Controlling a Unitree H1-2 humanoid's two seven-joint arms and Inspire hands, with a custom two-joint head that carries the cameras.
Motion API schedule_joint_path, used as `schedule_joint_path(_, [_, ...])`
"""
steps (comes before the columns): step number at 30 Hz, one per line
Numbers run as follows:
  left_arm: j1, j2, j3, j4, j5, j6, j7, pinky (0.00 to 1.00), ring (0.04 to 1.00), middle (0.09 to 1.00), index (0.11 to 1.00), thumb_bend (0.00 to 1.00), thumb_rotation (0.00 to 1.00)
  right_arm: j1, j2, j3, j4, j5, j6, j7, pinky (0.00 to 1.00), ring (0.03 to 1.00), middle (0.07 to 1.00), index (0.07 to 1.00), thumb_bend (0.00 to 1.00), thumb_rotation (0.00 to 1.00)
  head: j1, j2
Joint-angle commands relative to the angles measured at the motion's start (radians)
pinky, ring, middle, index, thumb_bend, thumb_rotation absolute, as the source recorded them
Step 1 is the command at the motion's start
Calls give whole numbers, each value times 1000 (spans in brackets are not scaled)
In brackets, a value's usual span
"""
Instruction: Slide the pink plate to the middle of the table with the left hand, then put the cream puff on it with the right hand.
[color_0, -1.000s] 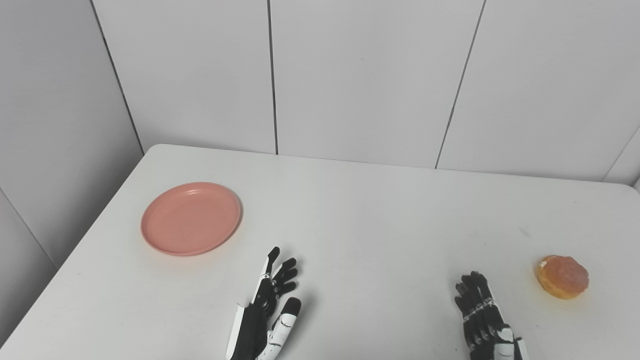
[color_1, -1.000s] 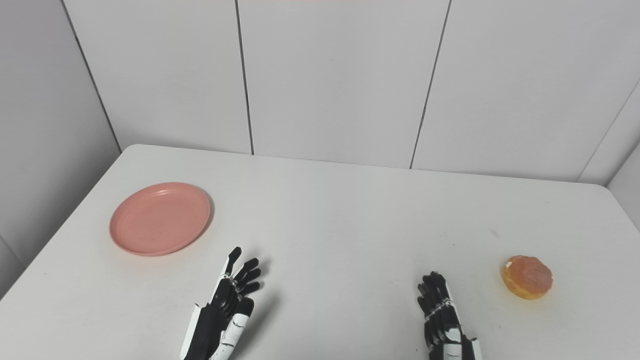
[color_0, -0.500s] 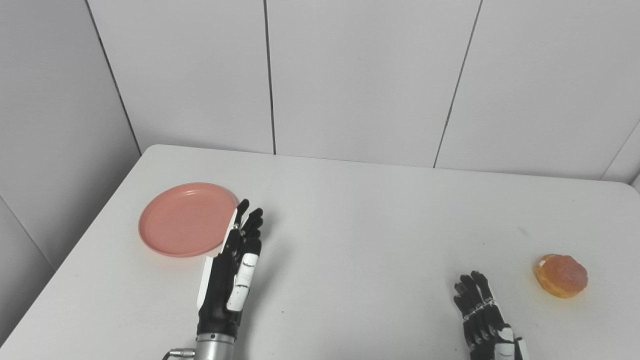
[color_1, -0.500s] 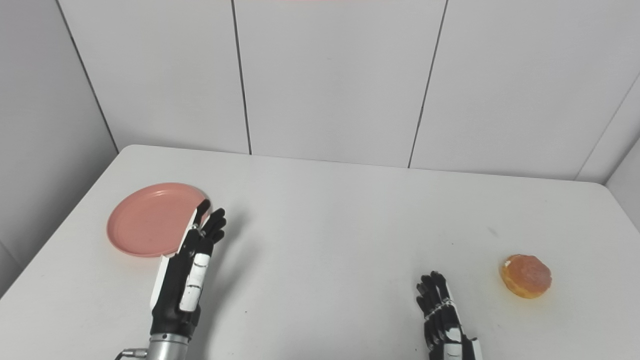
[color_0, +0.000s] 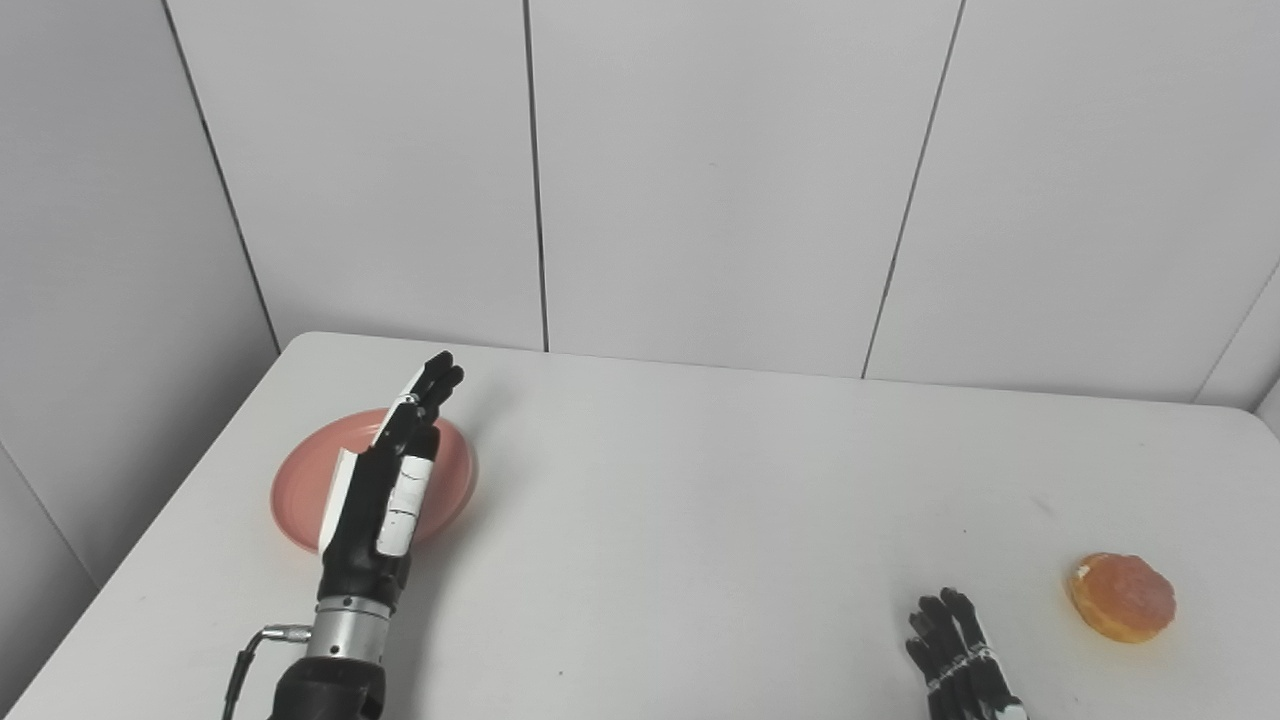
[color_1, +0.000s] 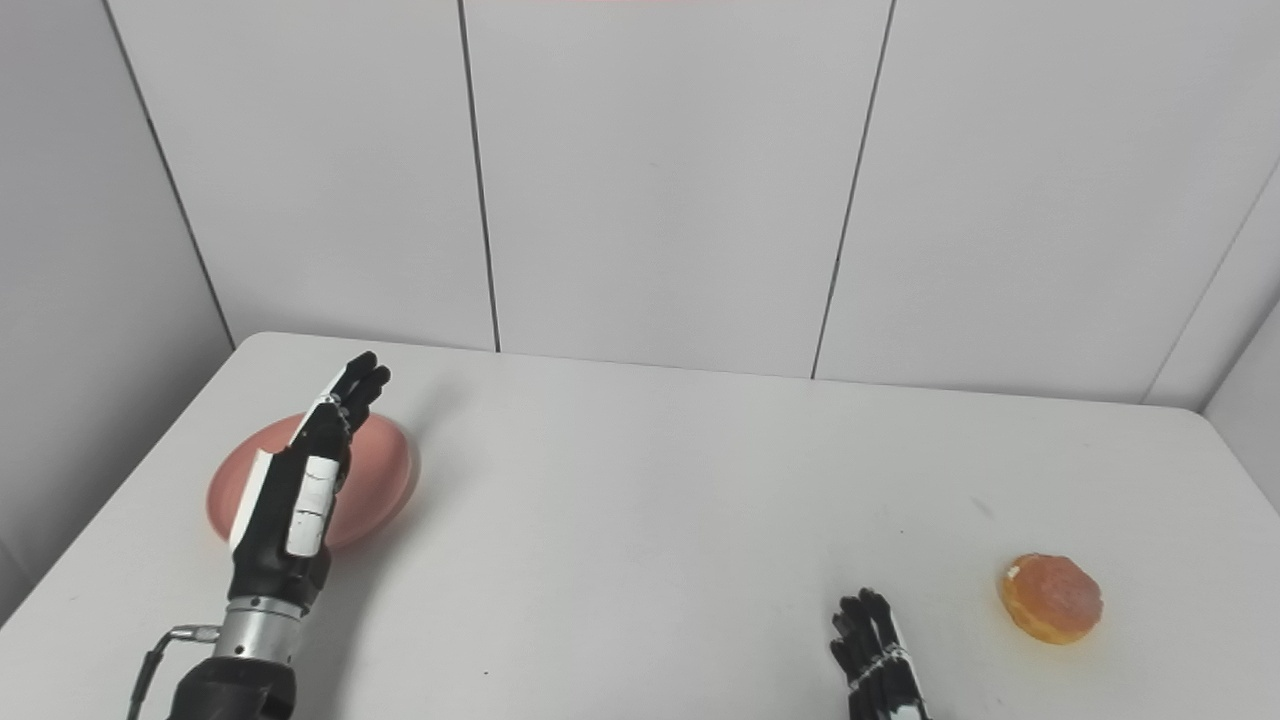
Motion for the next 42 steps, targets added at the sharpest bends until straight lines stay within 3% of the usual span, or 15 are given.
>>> schedule_joint_path(1, [-64,60,25,-17,-15,-7,-17,1000,950,914,862,943,1000,-4,14,-1,105,-10,41,-23,947,932,920,923,861,1000,1,0])
schedule_joint_path(4, [-94,99,51,-8,-11,-5,-19,987,930,897,858,973,1000,-7,13,-1,109,-9,39,-20,937,926,917,922,863,1000,3,-1])
schedule_joint_path(8, [-133,155,81,57,-8,-49,-21,929,894,875,851,1000,1000,-11,11,-1,117,-5,34,-15,943,931,918,923,876,1000,5,-1])
schedule_joint_path(11, [-162,188,109,127,-48,-57,-37,989,919,881,880,1000,1000,-13,12,-2,121,0,32,-14,942,923,913,920,877,1000,6,0])
schedule_joint_path(17, [-199,213,148,255,-65,-50,-26,996,929,901,893,1000,1000,-13,15,-1,121,-9,35,-21,925,906,899,913,871,1000,5,4])
schedule_joint_path(32, [-276,271,176,618,-37,-198,24,985,939,910,923,917,1000,-8,16,3,112,-9,40,-17,930,904,902,909,867,1000,-5,10])
schedule_joint_path(39, [-322,286,181,836,-62,-288,21,936,905,875,880,999,943,-5,17,1,106,-11,44,-22,912,890,890,900,851,1000,-6,15])
schedule_joint_path(42, [-349,302,180,962,-92,-350,-25,928,907,877,883,1000,938,-5,17,0,107,-10,43,-22,906,885,884,898,853,1000,-11,16])
